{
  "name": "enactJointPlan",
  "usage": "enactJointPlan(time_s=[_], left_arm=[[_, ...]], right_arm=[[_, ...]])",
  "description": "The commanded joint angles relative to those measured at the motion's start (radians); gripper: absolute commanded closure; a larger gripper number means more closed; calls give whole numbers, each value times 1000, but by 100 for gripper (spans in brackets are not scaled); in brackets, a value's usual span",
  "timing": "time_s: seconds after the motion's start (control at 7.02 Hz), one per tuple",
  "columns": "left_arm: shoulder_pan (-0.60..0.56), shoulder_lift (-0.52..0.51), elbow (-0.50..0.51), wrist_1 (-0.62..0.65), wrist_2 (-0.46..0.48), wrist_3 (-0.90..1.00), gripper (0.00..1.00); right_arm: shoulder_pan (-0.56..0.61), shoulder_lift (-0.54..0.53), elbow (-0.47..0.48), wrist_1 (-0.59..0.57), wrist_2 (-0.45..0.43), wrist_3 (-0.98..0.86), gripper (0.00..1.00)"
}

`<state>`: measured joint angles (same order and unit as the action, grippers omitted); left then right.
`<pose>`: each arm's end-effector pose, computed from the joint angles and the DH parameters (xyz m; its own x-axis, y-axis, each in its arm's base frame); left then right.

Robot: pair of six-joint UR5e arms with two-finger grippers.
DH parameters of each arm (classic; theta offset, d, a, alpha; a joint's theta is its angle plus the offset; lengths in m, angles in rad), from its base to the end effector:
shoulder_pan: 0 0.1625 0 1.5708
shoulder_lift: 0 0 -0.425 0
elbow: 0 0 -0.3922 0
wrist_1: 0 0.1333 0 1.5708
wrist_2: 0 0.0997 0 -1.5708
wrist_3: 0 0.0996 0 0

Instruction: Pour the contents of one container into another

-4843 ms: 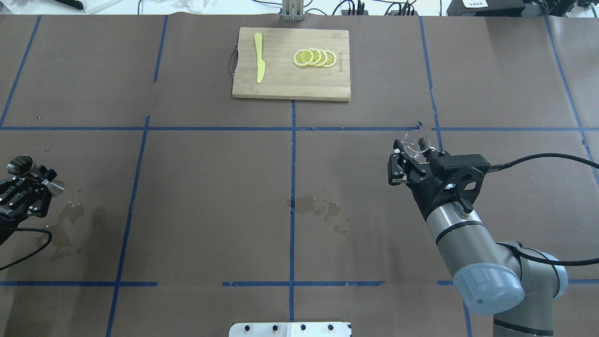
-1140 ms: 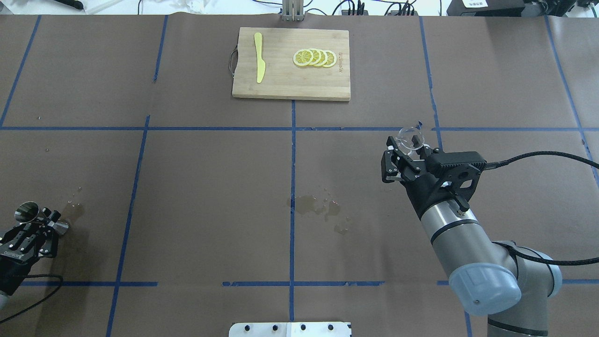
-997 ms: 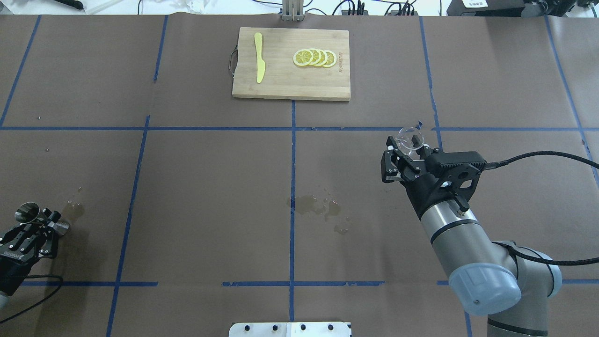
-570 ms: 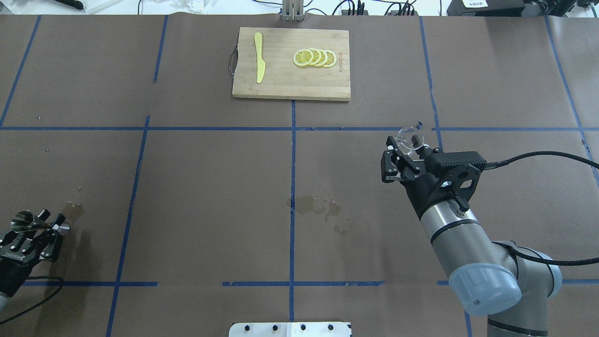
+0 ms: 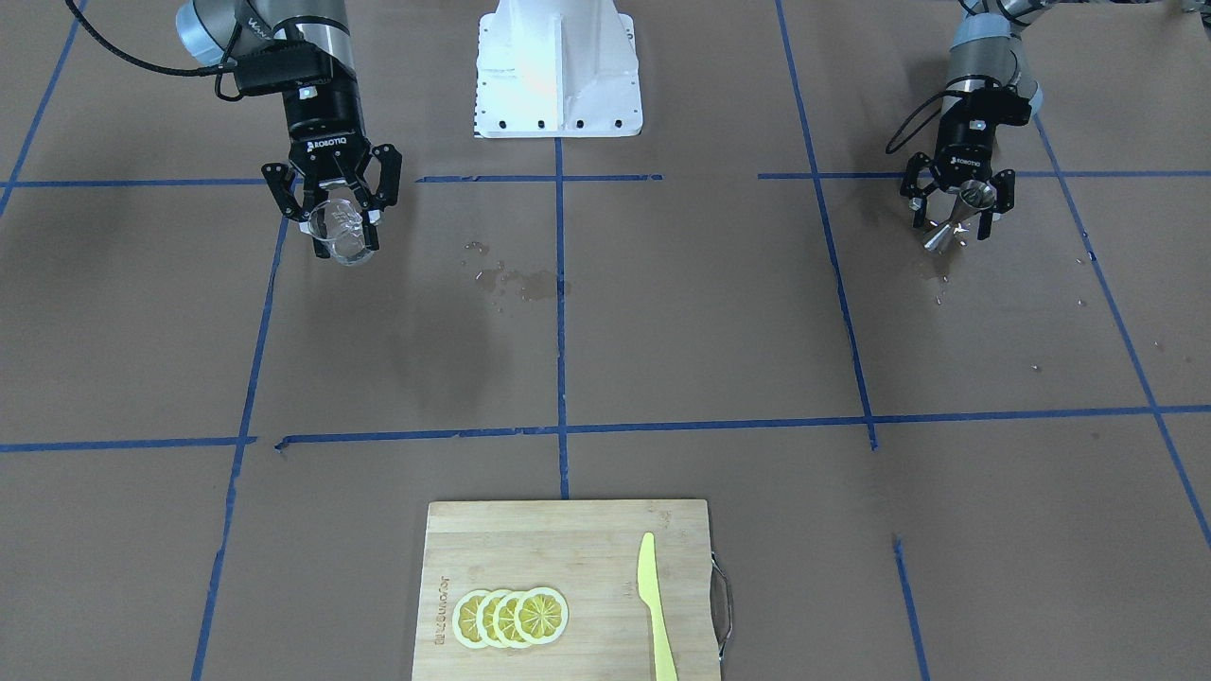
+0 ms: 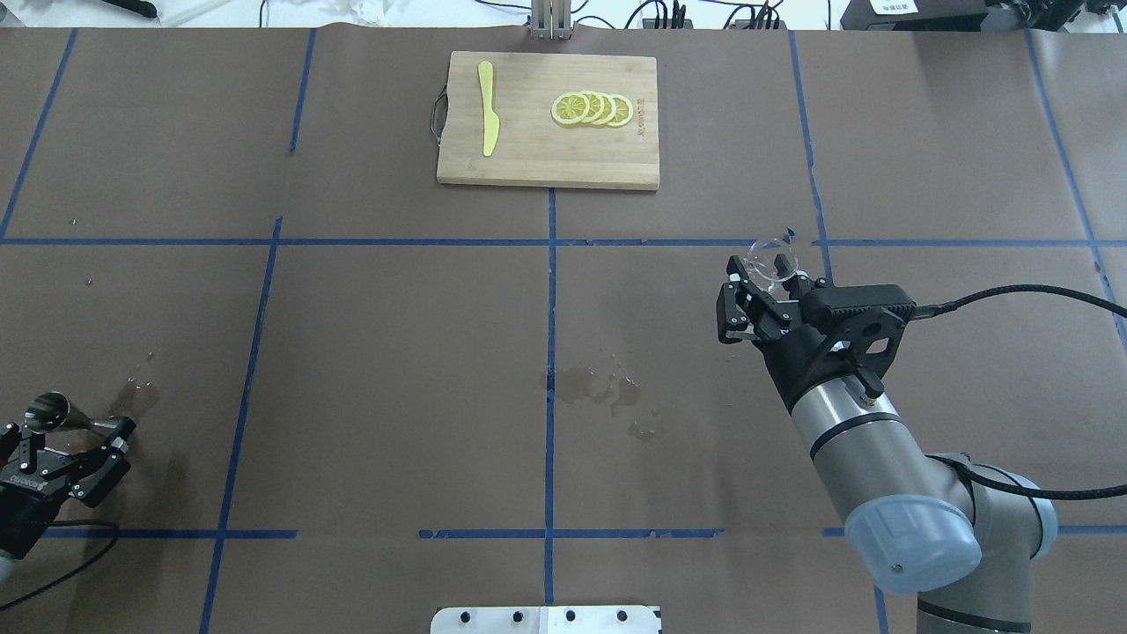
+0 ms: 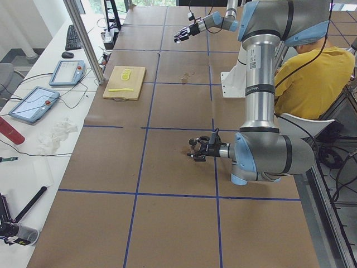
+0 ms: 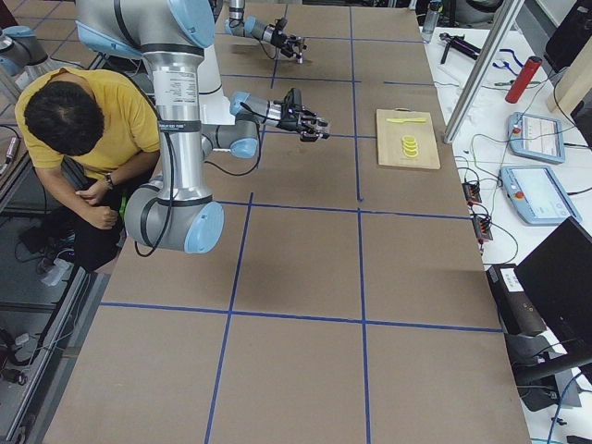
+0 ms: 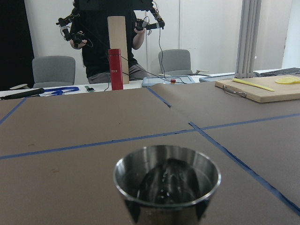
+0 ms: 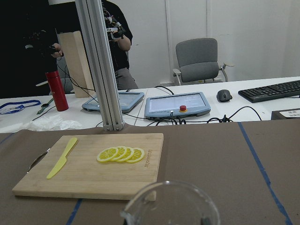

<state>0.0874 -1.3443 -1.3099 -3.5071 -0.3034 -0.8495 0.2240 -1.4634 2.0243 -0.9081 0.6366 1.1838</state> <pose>0.3116 -0.2019 0.6650 0.6969 0.2591 -0.6688 0.6091 0.2786 0.7426 -0.4082 -0.3119 0.3028 0.6353 -0.0854 0.7675 -0.6798 0.4097 0.6083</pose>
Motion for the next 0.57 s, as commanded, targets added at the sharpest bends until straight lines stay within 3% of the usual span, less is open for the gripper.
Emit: enactJointPlan(time_s=[0.0,0.43], left_arm=[[8,1,0,-10,1,0,0],[54,11,3,-13,26,-3,0]], right_arm=[[0,0,1,0,0,0,100],[0,0,5,0,-2,2,100]])
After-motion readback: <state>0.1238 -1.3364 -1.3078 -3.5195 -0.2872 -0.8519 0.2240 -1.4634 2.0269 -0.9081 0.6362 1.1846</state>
